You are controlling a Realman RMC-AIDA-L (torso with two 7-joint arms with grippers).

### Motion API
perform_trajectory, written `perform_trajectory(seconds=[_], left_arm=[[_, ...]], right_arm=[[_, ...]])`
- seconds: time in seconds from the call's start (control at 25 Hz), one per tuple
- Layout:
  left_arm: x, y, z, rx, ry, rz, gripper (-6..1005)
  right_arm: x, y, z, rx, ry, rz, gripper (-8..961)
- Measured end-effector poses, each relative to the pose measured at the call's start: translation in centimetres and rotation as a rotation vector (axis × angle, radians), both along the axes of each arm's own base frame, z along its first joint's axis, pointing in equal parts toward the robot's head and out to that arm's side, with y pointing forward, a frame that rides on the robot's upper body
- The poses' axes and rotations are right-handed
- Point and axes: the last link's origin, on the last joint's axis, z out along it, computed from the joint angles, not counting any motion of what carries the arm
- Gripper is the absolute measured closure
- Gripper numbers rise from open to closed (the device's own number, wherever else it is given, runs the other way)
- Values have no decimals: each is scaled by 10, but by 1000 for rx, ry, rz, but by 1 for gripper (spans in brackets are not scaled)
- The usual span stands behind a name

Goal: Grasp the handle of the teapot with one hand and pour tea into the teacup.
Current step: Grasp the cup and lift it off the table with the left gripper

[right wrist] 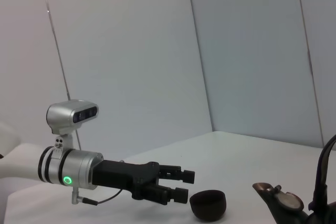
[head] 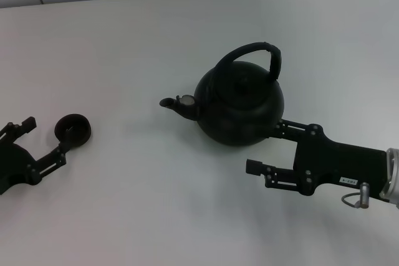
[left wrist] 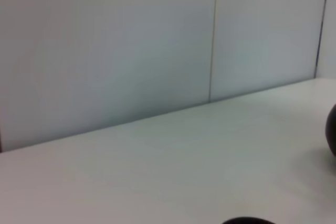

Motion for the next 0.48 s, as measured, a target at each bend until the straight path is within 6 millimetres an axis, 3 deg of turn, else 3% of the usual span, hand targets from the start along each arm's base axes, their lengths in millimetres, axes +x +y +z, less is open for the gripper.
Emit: perform_trajectory(seconds=[0.48], left_arm=[[-1,8,-6,-25,50,14,138]], right_arm=[[-1,1,0,7,8,-3,224]])
